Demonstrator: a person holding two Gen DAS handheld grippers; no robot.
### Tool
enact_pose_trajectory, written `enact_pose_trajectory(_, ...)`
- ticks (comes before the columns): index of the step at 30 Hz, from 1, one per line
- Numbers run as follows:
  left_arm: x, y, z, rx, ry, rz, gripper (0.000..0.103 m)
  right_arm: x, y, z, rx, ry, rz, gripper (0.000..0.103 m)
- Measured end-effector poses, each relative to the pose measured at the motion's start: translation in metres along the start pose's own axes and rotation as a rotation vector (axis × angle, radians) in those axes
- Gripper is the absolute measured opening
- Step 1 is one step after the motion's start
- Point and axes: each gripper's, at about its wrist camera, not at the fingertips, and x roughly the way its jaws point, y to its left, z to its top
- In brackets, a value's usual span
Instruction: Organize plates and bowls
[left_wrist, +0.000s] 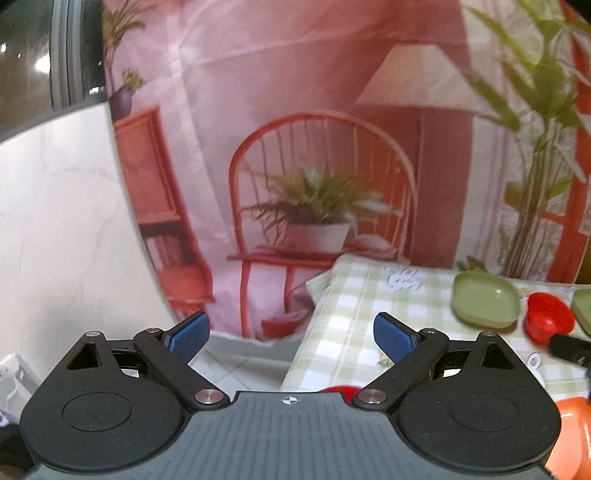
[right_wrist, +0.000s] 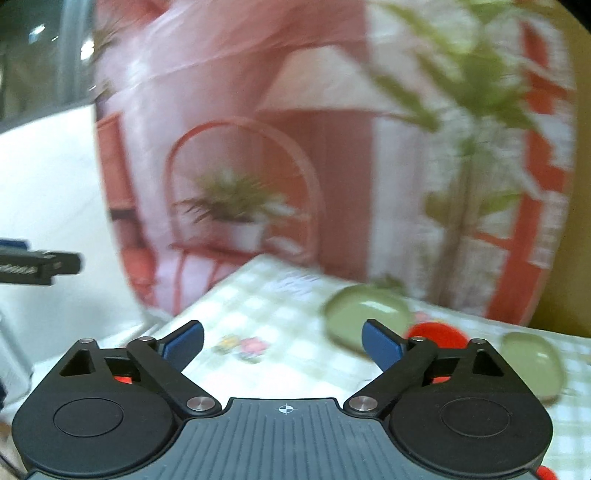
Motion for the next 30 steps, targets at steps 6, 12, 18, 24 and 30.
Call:
enact_pose_trajectory(6, 0.038, 0.026, -0.026, -0.076, 0.103, 0.013, 0.095, 0.05, 0.049, -0.006, -0.072, 0.069, 0.132, 0.076)
enact_pose_trajectory(12, 0.068, 0.039, -0.048, -0.091, 0.169, 0.02, 0.094, 0.102, 0.073, -0.013, -0.071, 0.163, 0.202, 0.065)
enact_pose_trajectory(18, 0.088, 0.042, -0.062, -0.103, 0.231, -0.004, 0.088, 0.134, 0.08, -0.03, -0.064, 0.257, 0.223, 0.055)
enact_pose_trajectory(24, 0.095, 0.037, -0.074, -0.122, 0.276, -0.052, 0.087, 0.141, 0.081, -0.042, -0.051, 0.296, 0.234, 0.044)
enact_pose_trajectory(30, 0.097, 0.027, -0.089, -0.13, 0.306, -0.084, 0.076, 0.145, 0.081, -0.05, -0.035, 0.313, 0.243, 0.031)
